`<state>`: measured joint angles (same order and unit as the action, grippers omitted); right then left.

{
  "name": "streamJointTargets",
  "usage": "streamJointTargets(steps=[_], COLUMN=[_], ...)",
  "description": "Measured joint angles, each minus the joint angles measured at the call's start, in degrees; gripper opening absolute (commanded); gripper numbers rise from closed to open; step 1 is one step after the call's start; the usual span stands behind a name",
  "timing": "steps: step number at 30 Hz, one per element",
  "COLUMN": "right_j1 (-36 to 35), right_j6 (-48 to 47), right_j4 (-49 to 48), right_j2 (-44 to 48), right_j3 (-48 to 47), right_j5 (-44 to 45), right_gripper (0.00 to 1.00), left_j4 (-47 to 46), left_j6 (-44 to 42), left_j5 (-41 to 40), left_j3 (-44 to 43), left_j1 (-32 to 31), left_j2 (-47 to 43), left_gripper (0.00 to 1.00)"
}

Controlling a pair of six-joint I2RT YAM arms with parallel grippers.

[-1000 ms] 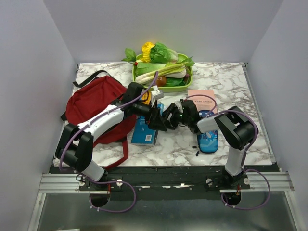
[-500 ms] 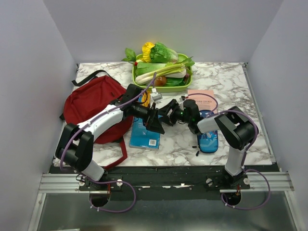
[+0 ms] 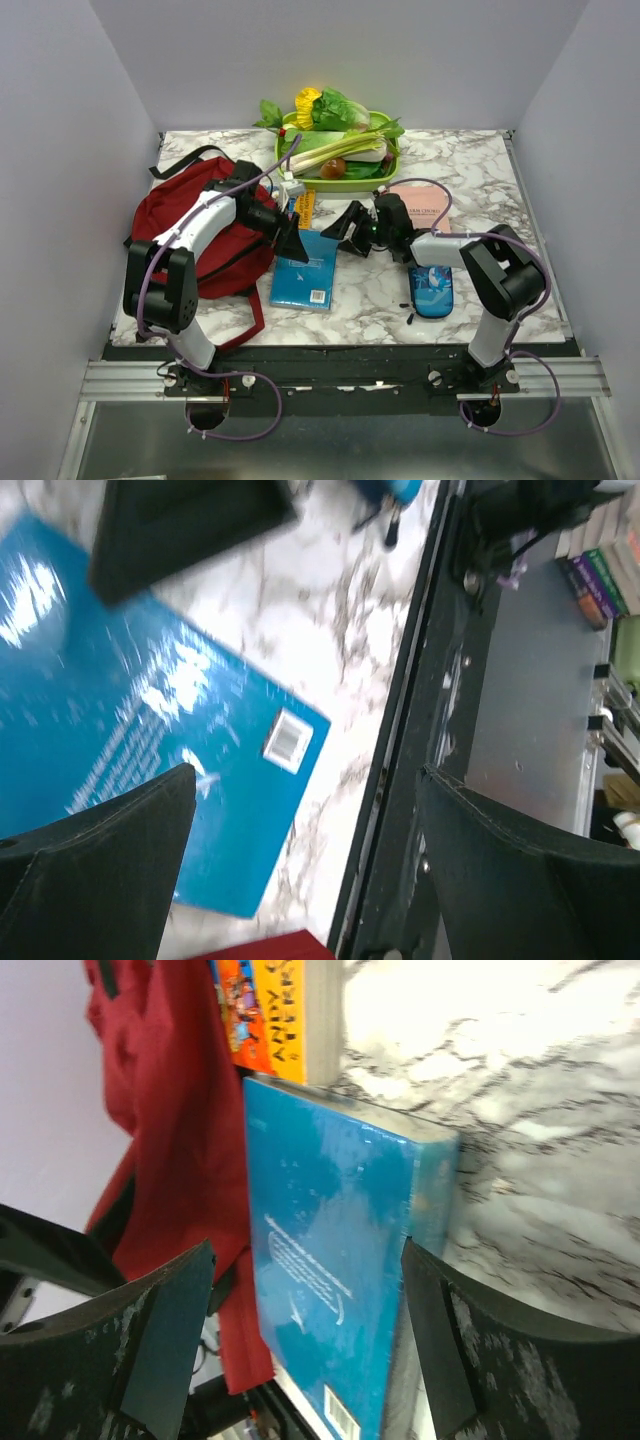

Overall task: Pack the student bag
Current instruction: Adjust the book at the center of the board, then pick up the book from the center of the board.

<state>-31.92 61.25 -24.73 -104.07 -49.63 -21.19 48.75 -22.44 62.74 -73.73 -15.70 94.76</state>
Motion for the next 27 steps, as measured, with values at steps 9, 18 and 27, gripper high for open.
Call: streamJointTargets(steps=[9, 18, 27], right_j1=[0.0, -1.4, -1.9], right_j6=[-6.7, -7.3, -7.0], right_j4=[12.0, 12.3, 11.5], right_j2=[1.6, 1.5, 1.1], right_j3=[-0.5, -0.4, -0.4], right_j5=[3.7, 3.6, 3.4], right_gripper=[0.84, 0.84, 0.84], left_j4=[-1.4, -15.8, -23.0], left_j6=[4.4, 18.1, 22.7], left_j5=[-7.2, -19.5, -29.2], left_j3=[11.8, 18.1, 19.9], left_j1=[0.2, 0.2, 0.3], left_j2=[2.0, -3.0, -5.7], left_gripper=[0.98, 0.99, 0.99])
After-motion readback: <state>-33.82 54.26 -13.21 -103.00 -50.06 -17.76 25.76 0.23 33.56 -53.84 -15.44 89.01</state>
